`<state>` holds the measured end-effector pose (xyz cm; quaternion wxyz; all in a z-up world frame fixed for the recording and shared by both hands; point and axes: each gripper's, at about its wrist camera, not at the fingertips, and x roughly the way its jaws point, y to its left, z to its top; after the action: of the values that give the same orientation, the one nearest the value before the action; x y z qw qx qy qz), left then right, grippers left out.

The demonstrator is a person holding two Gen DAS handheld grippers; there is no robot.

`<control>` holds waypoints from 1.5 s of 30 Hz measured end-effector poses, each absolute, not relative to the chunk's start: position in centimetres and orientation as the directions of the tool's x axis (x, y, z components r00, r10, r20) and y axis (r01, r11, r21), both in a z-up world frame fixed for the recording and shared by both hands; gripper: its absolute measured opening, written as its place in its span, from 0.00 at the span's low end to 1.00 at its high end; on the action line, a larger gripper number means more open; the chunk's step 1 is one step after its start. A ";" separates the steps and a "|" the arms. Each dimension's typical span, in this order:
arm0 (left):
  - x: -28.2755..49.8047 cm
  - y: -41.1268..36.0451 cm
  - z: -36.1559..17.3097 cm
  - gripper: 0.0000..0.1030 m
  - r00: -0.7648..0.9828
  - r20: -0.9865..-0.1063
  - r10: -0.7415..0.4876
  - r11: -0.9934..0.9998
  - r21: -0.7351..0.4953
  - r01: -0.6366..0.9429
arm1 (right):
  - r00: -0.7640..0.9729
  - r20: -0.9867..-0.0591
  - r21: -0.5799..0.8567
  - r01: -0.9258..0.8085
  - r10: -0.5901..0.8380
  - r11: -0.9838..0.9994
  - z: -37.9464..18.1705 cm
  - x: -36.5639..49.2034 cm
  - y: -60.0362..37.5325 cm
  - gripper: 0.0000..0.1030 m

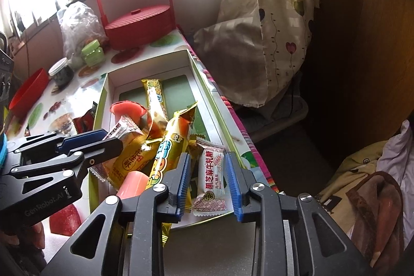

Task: Organize snacks
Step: 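Open the right gripper to drop its packet into the box while the left opens too, then withdraw both grippers from the box toward the red candy packets on the table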

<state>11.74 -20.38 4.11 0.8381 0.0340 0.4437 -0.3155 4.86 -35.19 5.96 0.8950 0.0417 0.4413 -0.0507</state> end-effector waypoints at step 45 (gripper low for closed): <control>10.0 -13.4 7.1 0.46 0.552 -0.719 -0.421 0.867 -0.141 0.477 | 0.677 -0.735 -0.005 0.047 -0.036 0.999 8.6 4.5 -30.1 0.45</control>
<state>9.97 -13.39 7.11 0.8803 0.0352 0.3984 -0.2551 4.53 -30.10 8.64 0.9156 0.0071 0.4014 -0.0227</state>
